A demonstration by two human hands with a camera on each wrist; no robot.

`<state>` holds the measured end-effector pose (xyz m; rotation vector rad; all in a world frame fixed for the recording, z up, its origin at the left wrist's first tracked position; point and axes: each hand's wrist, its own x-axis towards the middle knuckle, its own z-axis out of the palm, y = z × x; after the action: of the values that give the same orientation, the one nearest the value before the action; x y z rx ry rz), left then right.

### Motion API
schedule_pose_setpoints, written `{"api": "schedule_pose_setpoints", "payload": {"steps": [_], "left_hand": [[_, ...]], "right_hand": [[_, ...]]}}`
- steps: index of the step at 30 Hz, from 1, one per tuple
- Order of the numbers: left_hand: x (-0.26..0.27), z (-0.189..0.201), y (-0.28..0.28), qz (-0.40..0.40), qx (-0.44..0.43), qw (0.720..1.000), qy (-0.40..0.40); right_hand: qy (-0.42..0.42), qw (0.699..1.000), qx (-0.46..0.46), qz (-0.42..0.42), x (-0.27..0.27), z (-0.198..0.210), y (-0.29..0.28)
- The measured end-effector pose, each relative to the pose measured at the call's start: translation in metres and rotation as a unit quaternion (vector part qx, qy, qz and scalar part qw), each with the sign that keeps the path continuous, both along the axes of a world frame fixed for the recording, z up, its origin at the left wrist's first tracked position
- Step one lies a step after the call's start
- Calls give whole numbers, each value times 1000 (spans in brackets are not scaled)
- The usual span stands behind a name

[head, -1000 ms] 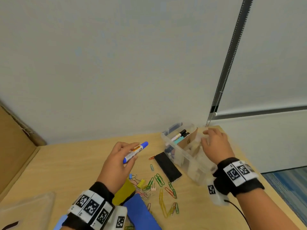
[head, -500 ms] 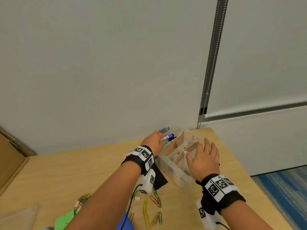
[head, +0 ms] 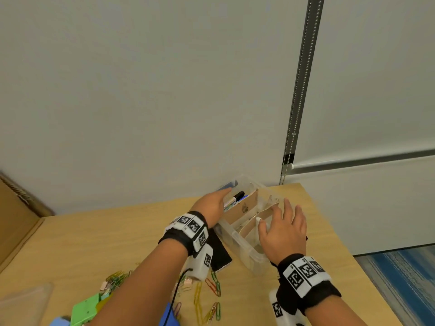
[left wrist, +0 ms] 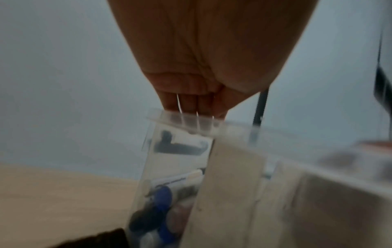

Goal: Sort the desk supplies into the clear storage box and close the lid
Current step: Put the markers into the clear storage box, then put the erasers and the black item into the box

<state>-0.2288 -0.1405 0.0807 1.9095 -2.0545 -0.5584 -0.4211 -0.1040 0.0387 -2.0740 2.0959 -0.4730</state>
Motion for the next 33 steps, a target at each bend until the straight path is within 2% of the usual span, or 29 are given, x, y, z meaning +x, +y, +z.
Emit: {"api": "schedule_pose_setpoints", "payload": {"steps": [3, 5, 7, 10, 12, 15, 18, 21, 22, 24, 28, 30, 33], "left_hand": [[18, -1, 46, 34, -74, 991, 108], [34, -6, 80, 48, -102, 987, 112], [54, -14, 111, 46, -104, 991, 73], [81, -28, 153, 55, -55, 997, 16], [92, -37, 178, 61, 10, 998, -6], [94, -51, 204, 7, 101, 993, -55], [95, -59, 215, -36, 155, 984, -81], [100, -63, 217, -77, 192, 971, -120], [101, -64, 216, -87, 198, 967, -131], [102, -64, 215, -109, 207, 960, -154], [98, -64, 214, -140, 198, 946, -214], [97, -65, 213, -148, 198, 941, -230], [97, -62, 210, -168, 192, 935, -244]], "right_hand": [[-6, 1000, -7, -1, 0, -1, 0], [-9, 1000, -10, -2, 1, -3, 0], [-16, 1000, -16, -4, 0, -4, 0], [-18, 1000, -18, -5, -1, -5, -1], [-20, 1000, -14, -7, -2, -4, 0], [-6, 999, -37, 4, 8, 3, 7], [-8, 989, -122, 82, 35, 19, 28], [-31, 950, -224, 214, 70, 26, 62], [-35, 944, -213, 249, 81, 23, 69], [-31, 952, -127, 276, 99, 9, 73], [91, 972, 61, 210, 121, -32, 58], [139, 968, 110, 177, 125, -48, 55], [168, 967, 131, 142, 129, -64, 52]]}}
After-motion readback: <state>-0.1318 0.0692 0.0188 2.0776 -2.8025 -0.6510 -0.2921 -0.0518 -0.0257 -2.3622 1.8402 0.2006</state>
